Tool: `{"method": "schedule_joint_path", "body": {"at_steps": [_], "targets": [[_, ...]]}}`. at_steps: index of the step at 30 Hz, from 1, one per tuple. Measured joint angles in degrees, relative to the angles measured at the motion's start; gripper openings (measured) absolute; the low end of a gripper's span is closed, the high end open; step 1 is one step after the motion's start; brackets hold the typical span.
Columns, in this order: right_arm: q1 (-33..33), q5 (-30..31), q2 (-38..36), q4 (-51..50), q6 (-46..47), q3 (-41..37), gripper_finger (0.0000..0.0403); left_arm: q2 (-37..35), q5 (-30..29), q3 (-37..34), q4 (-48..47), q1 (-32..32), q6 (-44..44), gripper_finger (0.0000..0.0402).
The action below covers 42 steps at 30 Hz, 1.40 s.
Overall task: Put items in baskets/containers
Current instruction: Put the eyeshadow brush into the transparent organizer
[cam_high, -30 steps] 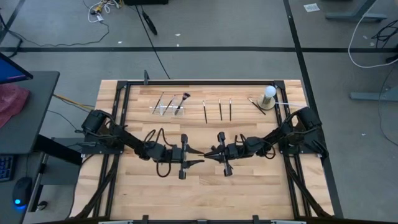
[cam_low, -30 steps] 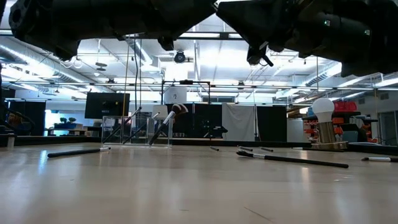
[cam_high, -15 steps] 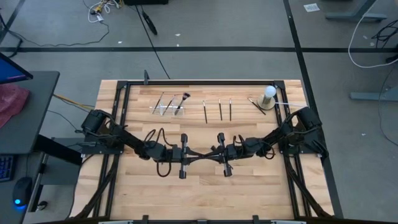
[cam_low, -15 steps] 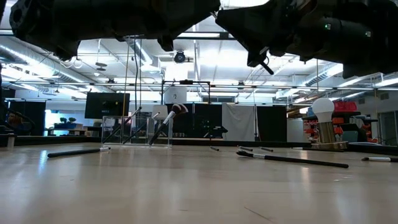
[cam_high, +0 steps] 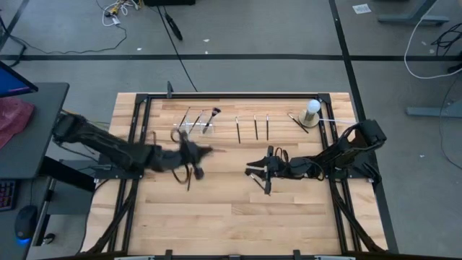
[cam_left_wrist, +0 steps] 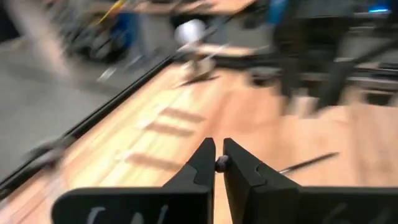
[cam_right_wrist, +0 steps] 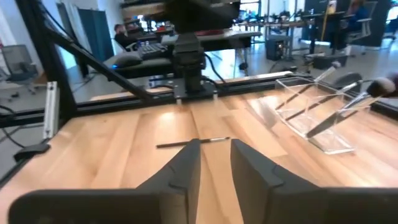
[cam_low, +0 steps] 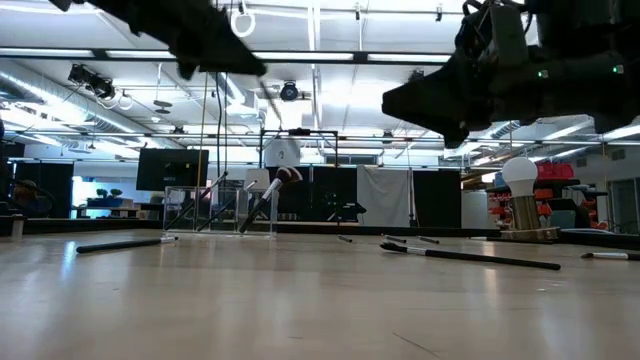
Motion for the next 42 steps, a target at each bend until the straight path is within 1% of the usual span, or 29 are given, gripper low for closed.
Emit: {"method": "schedule_joint_path", "body": {"at_steps": [3, 6, 8, 10, 13, 14, 17, 21, 22, 32, 42], "targets": [[0.1, -0.2, 0.4, -0.4, 1.1, 0.0, 0.0098, -7.3, 0.8, 0.9, -15.0, 6.7, -6.2, 0.0012], [0.1, -0.2, 0.8, -0.4, 1.7, 0.0, 0.0098, -10.6, 2.1, 5.5, -31.1, 13.8, -10.4, 0.0012], [0.0, -0.2, 0.8, -0.4, 1.7, 0.0, 0.0096, -10.9, 3.0, 9.6, -40.1, 17.8, -10.8, 0.0013], [0.0, -0.2, 0.8, -0.4, 1.6, 0.0, 0.0094, -10.5, 5.0, 13.8, -46.9, 21.6, -10.7, 0.0013], [0.0, -0.2, 0.8, -0.4, 1.6, 0.0, 0.0092, -9.0, 9.5, 18.8, -53.8, 27.4, -9.0, 0.0014], [0.0, -0.2, 0.8, -0.4, 1.6, 0.0, 0.0091, -8.4, 10.2, 19.8, -55.6, 29.3, -8.1, 0.0014], [0.0, -0.2, 0.8, -0.3, 1.6, 0.0, 0.0091, -6.9, 12.0, 20.9, -56.8, 34.4, -4.7, 0.0015], [0.0, -0.2, 0.8, -0.4, 1.6, 0.0, 0.0091, -3.8, 19.2, 20.8, -56.9, 39.5, 0.0, 0.0016], [0.0, -0.2, 0.8, -0.4, 1.6, 0.0, 0.0091, -2.8, 20.1, 20.8, -56.9, 40.3, 0.5, 0.0016], [0.0, -0.2, 0.8, -0.7, 1.6, 0.0, 0.009, 6.9, 20.3, 20.8, -56.8, 43.2, 4.7, 0.0018], [0.1, -0.2, 0.9, -0.8, 1.6, 0.0, 0.0089, 12.6, 21.4, 20.8, -55.9, 43.3, 4.9, 0.0018]]}}
